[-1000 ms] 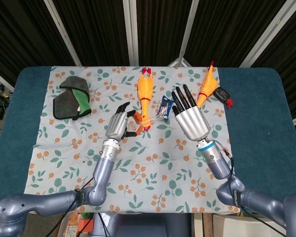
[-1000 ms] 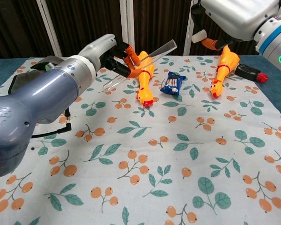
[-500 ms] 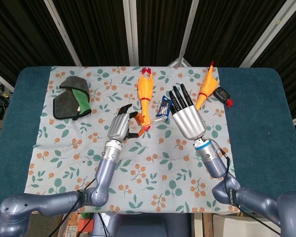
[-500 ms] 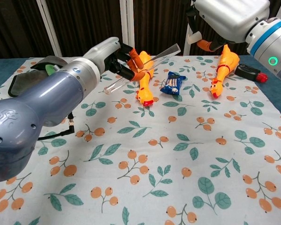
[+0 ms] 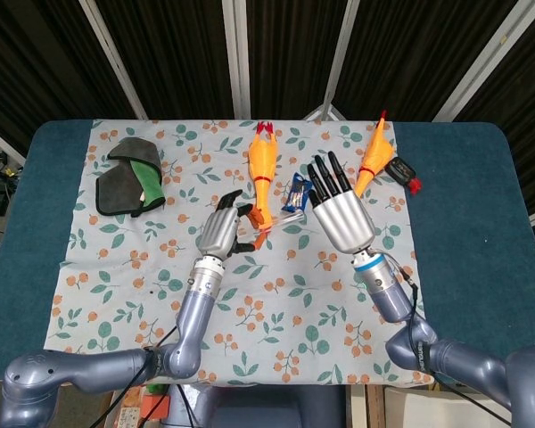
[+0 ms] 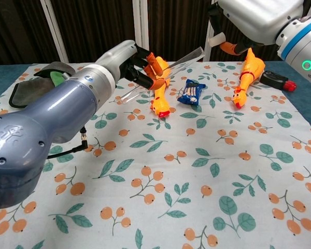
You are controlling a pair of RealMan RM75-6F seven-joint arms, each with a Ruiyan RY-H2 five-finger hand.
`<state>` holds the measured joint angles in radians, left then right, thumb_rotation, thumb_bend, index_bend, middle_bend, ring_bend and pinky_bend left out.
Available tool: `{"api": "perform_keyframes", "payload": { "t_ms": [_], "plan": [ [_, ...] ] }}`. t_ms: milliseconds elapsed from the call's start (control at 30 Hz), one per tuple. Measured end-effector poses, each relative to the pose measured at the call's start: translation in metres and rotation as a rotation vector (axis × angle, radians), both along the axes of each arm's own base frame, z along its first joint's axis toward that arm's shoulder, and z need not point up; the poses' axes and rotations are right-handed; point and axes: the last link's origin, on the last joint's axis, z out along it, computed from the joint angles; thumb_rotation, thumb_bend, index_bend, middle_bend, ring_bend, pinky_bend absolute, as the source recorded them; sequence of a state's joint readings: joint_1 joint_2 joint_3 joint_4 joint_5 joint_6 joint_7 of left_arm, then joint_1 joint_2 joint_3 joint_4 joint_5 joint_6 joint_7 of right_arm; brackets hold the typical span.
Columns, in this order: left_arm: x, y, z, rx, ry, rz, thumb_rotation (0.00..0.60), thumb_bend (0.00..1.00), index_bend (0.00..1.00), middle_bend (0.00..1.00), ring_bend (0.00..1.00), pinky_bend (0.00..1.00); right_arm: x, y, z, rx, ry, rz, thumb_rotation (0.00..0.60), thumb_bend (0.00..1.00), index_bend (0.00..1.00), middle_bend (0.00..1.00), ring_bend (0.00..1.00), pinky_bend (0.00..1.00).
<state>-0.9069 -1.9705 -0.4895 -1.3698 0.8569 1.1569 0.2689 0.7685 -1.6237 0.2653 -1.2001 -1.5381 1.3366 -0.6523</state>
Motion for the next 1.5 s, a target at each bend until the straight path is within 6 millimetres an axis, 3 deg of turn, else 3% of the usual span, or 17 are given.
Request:
{"api": "perform_keyframes", "payload": {
  "t_ms": [633, 1500],
  "plan": [
    [0.004, -0.005, -0.005, 0.012, -0.063, 0.089, 0.600, 0.85, 0.67, 0.54, 0.08, 0.00, -0.001, 0.001, 0.000, 0.005, 0.017, -0.002, 0.600, 0.40, 0.70, 0.22, 0.06, 0.00],
    [0.009, -0.008, -0.012, 0.001, -0.053, 0.080, 0.600, 0.85, 0.67, 0.54, 0.08, 0.00, -0.003, 0.003, -0.006, 0.024, 0.019, -0.002, 0.600, 0.40, 0.70, 0.22, 0.06, 0.00]
  ]
}}
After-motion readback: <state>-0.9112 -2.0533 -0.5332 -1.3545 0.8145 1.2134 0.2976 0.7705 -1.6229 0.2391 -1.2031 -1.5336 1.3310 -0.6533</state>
